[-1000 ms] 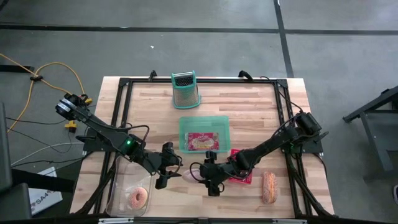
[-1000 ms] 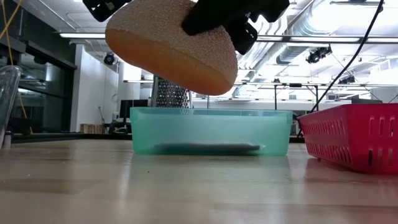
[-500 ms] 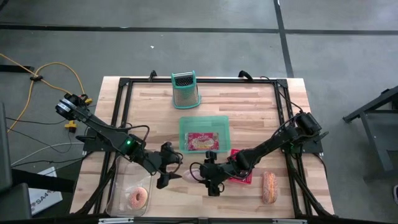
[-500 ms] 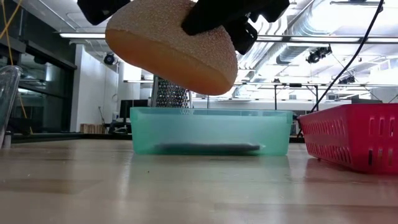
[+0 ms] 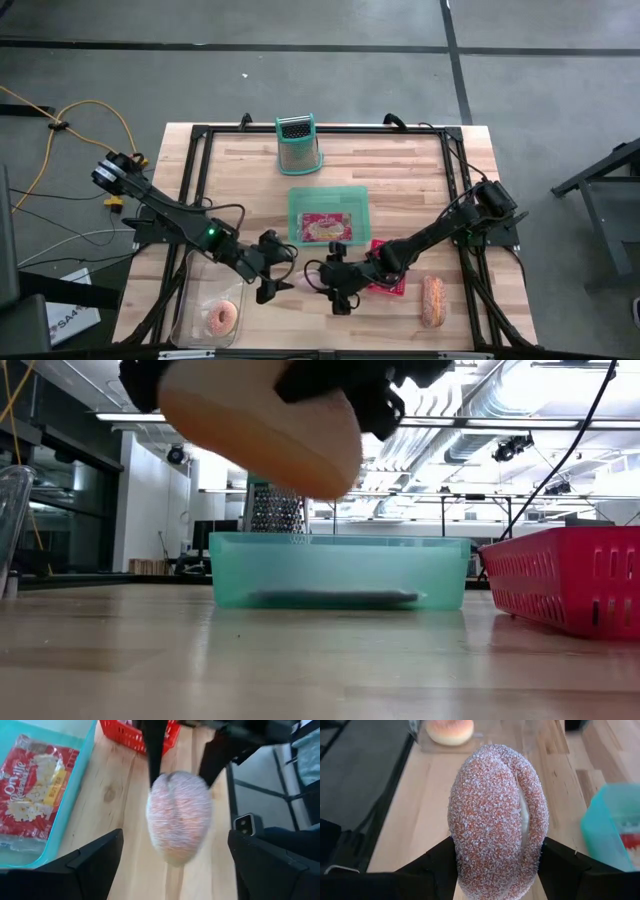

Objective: Pick & Place Food Item
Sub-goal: Put the left bread into the transparent bin

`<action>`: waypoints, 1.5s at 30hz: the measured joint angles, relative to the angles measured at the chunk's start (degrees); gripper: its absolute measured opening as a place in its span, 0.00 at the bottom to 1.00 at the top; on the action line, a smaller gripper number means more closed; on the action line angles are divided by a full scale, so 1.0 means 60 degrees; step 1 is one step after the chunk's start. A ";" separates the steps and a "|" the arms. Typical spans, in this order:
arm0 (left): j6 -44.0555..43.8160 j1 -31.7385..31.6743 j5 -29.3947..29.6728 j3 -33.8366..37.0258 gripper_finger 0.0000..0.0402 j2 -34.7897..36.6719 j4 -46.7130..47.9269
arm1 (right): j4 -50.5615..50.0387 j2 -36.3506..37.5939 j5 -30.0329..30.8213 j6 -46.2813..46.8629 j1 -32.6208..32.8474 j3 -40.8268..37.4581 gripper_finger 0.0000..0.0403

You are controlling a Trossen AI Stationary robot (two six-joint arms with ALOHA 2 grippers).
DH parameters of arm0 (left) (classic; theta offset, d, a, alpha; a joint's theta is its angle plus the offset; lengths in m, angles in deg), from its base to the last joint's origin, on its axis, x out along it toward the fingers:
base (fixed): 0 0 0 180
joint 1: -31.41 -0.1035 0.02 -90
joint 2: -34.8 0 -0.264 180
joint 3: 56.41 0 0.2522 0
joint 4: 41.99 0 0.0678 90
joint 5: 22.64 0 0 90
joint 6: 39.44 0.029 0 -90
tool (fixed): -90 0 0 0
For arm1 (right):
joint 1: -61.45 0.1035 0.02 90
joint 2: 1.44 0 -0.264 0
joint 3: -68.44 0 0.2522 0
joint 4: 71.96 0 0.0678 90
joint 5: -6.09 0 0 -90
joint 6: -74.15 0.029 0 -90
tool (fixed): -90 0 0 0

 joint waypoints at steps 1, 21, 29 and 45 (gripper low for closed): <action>0.0000 -0.0004 0.0000 0.0000 0.88 -0.0098 0.0004 | 0.0130 0.0000 -0.0008 -0.0070 0.0002 0.0000 0.54; 0.0076 0.0004 -0.0089 0.0007 0.88 -0.0617 -0.0903 | 0.0669 -0.0011 0.0034 -0.0272 -0.0011 0.0007 0.54; 0.0084 0.0015 -0.0365 0.0007 0.88 -0.0620 -0.0980 | 0.0726 -0.0011 -0.0001 -0.0272 -0.0104 0.0007 0.54; 0.0087 0.0015 -0.0382 0.0007 0.88 -0.0618 -0.0980 | 0.1196 0.0000 -0.0103 -0.0268 -0.0179 0.0007 0.54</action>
